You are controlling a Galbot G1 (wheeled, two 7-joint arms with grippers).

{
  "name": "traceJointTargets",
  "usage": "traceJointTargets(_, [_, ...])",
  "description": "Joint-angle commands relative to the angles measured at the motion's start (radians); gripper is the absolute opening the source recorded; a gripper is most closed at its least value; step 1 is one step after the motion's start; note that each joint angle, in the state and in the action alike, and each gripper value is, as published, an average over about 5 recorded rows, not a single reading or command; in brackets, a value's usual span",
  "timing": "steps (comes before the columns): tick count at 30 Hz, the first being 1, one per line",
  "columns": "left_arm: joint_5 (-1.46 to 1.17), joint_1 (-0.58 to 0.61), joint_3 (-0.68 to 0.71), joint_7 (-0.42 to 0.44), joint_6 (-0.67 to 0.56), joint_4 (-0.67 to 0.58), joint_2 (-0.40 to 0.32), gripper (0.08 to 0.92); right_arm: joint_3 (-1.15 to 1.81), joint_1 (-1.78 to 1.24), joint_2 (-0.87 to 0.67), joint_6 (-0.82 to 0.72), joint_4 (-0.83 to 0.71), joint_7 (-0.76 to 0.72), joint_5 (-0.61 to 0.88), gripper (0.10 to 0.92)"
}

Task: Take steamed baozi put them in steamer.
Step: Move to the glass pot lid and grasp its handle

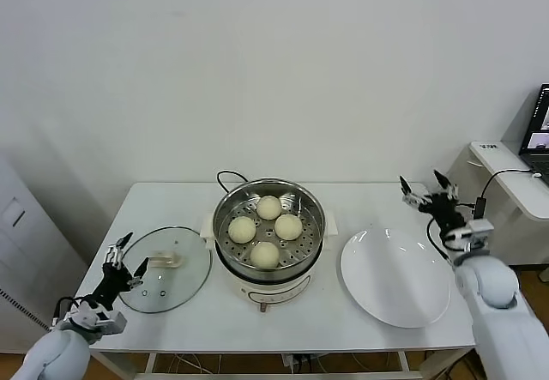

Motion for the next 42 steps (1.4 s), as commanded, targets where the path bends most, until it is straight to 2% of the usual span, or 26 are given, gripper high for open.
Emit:
traceJointTargets(1, [0.364, -0.031, 0.007, -0.026, -0.106, 0.093, -0.068, 0.823, 0.162, -0.152, 0.161, 0.034, 0.016, 0.017, -0.167, 0.823])
traceJointTargets(18, [0.477, -0.095, 0.029, -0.043, -0.048, 0.154, -0.173, 0.823, 0.138, -0.124, 0.197, 0.049, -0.019, -0.002, -0.217, 0.823])
traceJointTargets(32, [0.548, -0.199, 0.044, -0.074, -0.042, 0.254, -0.265, 0.821, 0.16, -0.144, 0.203, 0.058, -0.013, -0.018, -0.217, 0.823])
traceJointTargets(35, [0.551, -0.21, 0.043, -0.078, -0.046, 0.276, -0.275, 0.793, 0.164, -0.146, 0.204, 0.057, -0.006, -0.019, -0.215, 0.823])
traceJointTargets(42, [0.55, -0.198, 0.022, -0.098, -0.064, 0.272, -0.27, 0.6, 0.167, -0.151, 0.206, 0.055, 0.002, -0.02, -0.212, 0.823])
